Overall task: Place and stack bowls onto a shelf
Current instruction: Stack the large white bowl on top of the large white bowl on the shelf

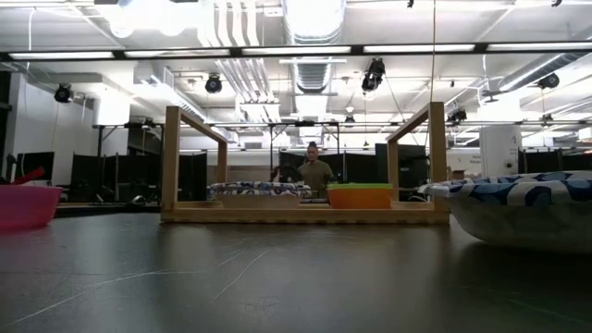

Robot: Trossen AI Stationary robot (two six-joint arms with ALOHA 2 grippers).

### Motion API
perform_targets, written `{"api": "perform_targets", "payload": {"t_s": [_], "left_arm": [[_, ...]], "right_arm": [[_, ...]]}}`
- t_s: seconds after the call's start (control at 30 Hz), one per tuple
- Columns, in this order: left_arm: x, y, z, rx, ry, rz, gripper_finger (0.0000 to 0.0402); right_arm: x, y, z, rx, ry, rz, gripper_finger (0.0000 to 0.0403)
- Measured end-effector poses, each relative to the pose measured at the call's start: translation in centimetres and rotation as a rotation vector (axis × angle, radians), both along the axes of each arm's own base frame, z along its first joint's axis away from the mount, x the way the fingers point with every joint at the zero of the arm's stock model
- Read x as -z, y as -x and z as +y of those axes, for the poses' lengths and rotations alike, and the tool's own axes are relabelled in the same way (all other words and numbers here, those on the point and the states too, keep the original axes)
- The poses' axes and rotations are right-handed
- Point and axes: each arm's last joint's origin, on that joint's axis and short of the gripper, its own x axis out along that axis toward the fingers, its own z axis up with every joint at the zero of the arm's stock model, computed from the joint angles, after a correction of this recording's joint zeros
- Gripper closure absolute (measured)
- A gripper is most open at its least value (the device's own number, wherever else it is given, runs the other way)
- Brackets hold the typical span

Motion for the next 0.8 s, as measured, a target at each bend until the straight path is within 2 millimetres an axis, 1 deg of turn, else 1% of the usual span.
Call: {"api": "perform_targets", "payload": {"t_s": [0.13, 0.23, 0.33, 0.43, 0.6, 0.63, 0.73, 0.8], "left_arm": [[1.3, 0.4, 0.2, 0.0, -0.016, 0.004, 0.0249], [2.2, 0.5, 0.2, 0.004, -0.016, -0.026, 0.0254], [3.1, 0.5, 0.2, 0.006, 0.006, -0.047, 0.0271], [3.4, 0.5, 0.0, 0.018, 0.025, -0.065, 0.0305], [3.1, 0.6, -0.3, 0.056, 0.055, -0.043, 0.0384], [2.8, 0.5, -0.3, 0.062, 0.063, -0.034, 0.0392], [1.7, 0.4, -0.6, 0.113, 0.084, -0.012, 0.0394], [0.4, 0.2, -0.9, 0.193, 0.094, -0.007, 0.0399]], "right_arm": [[0.0, 0.0, 0.0, 0.0, 0.0, -0.001, 0.0335], [0.0, 0.0, 0.0, -0.001, 0.003, -0.001, 0.0335], [0.0, 0.0, 0.0, -0.001, 0.003, -0.001, 0.0335], [0.0, 0.0, 0.0, -0.001, 0.002, -0.001, 0.0335], [0.0, 0.0, 0.0, 0.0, 0.0, -0.001, 0.0335], [0.0, 0.0, 0.0, 0.0, 0.0, -0.001, 0.0335], [0.0, 0.0, 0.0, -0.001, 0.001, -0.001, 0.0335], [0.0, 0.0, 0.0, 0.0, 0.001, -0.001, 0.0335]]}}
